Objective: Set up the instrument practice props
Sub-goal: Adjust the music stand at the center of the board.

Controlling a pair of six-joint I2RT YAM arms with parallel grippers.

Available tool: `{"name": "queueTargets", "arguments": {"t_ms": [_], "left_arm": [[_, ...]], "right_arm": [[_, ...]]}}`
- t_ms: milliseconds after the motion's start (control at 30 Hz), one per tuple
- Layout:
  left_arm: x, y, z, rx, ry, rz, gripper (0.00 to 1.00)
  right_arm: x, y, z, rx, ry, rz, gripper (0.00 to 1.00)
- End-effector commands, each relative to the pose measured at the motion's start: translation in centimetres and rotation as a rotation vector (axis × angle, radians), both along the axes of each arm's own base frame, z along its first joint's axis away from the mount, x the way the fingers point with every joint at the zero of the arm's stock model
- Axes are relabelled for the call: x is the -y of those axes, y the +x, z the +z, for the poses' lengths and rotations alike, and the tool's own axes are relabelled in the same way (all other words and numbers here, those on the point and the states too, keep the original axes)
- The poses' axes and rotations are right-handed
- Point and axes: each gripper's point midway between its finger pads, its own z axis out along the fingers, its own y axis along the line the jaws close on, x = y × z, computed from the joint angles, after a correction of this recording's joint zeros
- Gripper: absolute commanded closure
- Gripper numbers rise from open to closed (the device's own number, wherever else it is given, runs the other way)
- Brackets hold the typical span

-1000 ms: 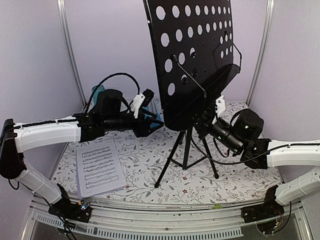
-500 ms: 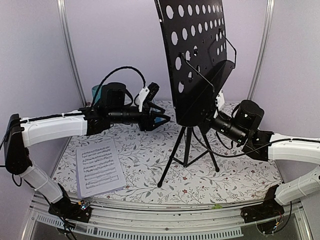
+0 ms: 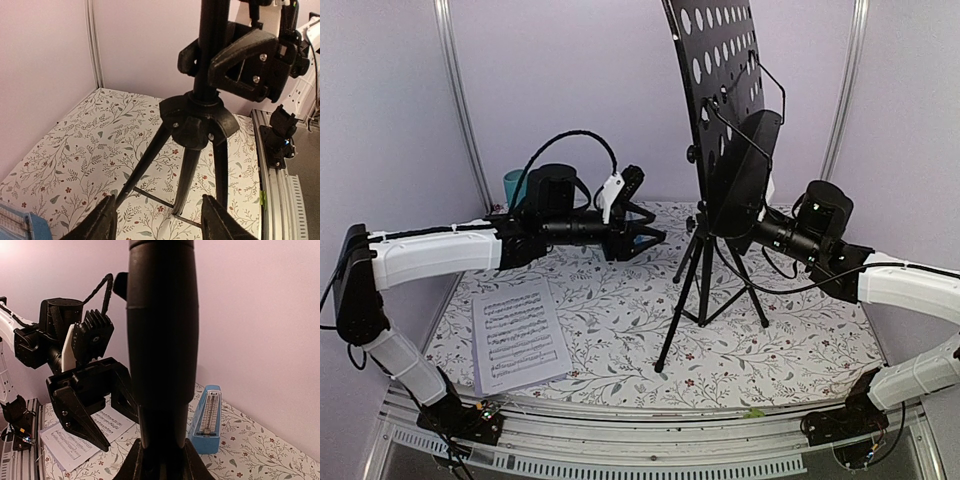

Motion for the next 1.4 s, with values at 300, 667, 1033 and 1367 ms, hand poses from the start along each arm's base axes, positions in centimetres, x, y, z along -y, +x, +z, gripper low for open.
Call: {"name": "queueTargets", "arguments": {"t_ms": [300,667,1033,1367], "left_arm": [[3.0,0.0,2.6,0.344,0.051,-0.082,0.45],[4.0,-2.1,3.3,0.154,-0.045,-0.125,0.46],[4.3,-7.7,-4.1,-0.078,-0.057,-0.125,0.49],[6.8,-7.3,-6.3,-0.157,-0.037,-0.043,0.48]], "right_arm": [[0.8,-1.9,4.6,0.134,0.063,0.066,1.0],[1.5,-1.7,5.5,0.134,0.106,0.032,1.0],[2.1,-1.5,6.1,0.147,0.141,-0.002,1.0],[2.8,-1.2,6.7,0.156,0.182,-0.039,1.0]]}}
